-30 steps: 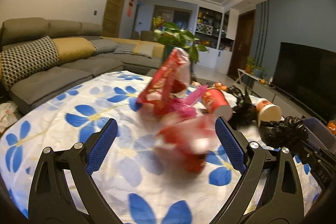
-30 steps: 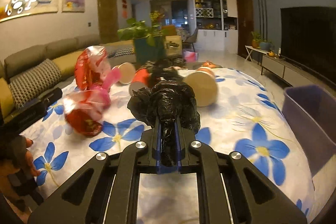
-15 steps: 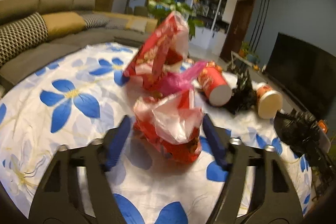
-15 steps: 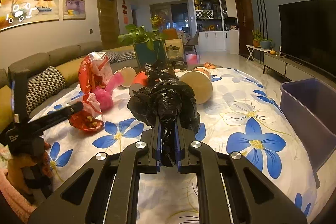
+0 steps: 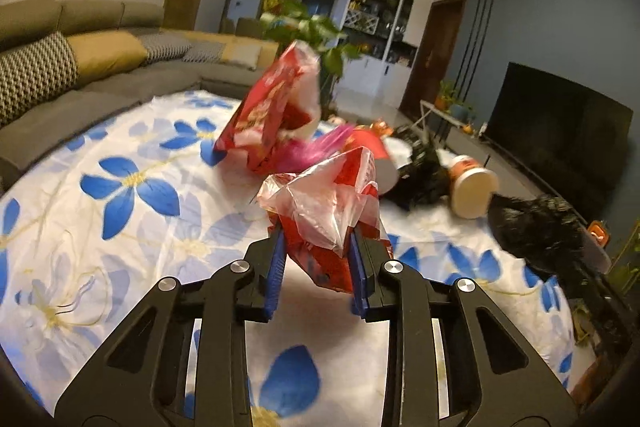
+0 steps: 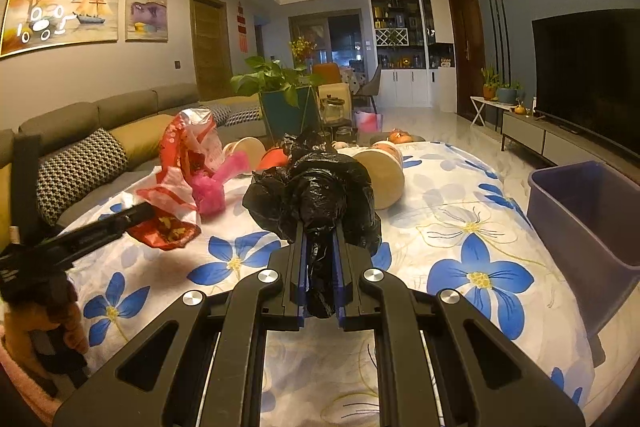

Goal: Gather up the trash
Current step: 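Carry the red-and-white bag and black bag in both tools over the grey bin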

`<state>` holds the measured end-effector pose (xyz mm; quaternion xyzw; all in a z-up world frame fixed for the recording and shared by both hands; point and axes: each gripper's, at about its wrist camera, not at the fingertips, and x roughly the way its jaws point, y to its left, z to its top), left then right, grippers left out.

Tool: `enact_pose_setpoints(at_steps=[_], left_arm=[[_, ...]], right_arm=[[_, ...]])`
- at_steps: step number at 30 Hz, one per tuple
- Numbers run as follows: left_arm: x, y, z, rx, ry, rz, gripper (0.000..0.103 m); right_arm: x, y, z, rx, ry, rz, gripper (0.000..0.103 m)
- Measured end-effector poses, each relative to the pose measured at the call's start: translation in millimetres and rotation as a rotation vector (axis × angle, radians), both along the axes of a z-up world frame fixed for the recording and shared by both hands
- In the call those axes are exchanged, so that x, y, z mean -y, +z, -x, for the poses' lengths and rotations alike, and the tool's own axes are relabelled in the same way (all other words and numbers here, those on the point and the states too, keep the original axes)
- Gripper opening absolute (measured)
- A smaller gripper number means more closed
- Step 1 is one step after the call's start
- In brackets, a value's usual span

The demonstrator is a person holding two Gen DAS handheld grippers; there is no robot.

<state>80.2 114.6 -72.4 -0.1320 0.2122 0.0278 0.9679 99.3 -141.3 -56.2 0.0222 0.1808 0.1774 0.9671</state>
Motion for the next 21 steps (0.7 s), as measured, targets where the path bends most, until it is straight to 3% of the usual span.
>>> enact_pose_setpoints(at_steps=[7, 21], left_arm=[[26, 23, 16, 0.053, -0.021, -0.053, 0.028], [72, 32, 27, 0.071, -0.101, -0.092, 0.028]], right_arm=[[9, 7, 12, 0.016, -0.016, -0.011, 0.012], [44, 15, 36, 0.042, -0.095, -0.021, 0.012]])
